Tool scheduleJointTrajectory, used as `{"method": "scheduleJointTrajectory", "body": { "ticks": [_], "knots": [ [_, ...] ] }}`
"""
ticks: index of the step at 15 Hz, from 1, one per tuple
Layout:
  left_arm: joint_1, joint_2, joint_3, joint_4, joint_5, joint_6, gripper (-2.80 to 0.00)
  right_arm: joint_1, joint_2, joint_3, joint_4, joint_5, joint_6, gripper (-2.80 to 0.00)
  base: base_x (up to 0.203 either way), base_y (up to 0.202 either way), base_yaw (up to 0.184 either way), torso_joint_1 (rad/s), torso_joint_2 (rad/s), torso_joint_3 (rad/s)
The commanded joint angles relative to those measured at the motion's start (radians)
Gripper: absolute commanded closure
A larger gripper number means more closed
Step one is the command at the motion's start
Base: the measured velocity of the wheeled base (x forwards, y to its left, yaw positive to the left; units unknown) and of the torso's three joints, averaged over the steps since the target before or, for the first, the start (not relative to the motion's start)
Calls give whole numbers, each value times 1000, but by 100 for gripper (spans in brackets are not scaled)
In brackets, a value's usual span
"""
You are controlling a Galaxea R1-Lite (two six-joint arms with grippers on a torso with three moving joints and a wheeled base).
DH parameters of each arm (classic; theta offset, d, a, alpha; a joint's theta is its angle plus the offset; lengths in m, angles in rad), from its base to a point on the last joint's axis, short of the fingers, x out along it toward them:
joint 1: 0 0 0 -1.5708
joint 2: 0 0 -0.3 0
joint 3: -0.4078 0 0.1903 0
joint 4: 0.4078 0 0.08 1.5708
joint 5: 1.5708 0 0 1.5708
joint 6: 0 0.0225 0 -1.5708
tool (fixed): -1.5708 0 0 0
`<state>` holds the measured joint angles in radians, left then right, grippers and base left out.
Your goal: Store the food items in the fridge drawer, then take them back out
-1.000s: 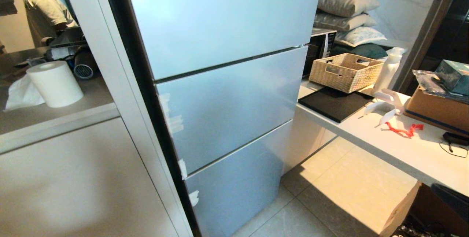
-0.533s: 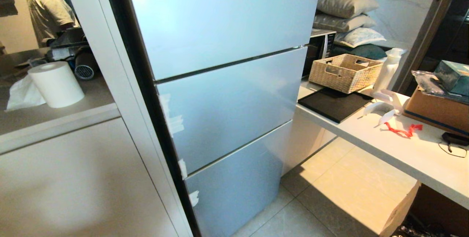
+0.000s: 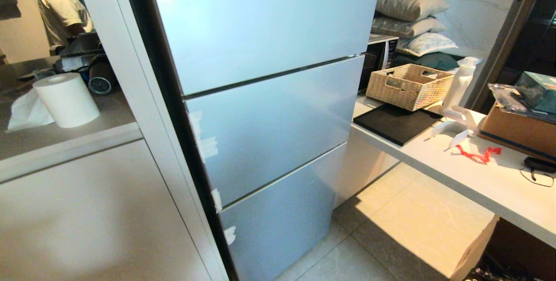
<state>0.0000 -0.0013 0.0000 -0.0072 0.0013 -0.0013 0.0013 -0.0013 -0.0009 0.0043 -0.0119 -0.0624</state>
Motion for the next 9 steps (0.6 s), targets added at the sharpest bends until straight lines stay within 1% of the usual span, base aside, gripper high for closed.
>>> {"method": "scheduleJointTrajectory", "body": {
  "ticks": [1,6,9],
  "knots": [
    [0,1,2,0,0,0,0,0,1,2,5,3,-4,0,0,0,0,0,0,0],
    [0,1,2,0,0,0,0,0,1,2,6,3,3,0,0,0,0,0,0,0],
    [0,1,2,0,0,0,0,0,1,1,3,1,32,0,0,0,0,0,0,0]
  ]
}}
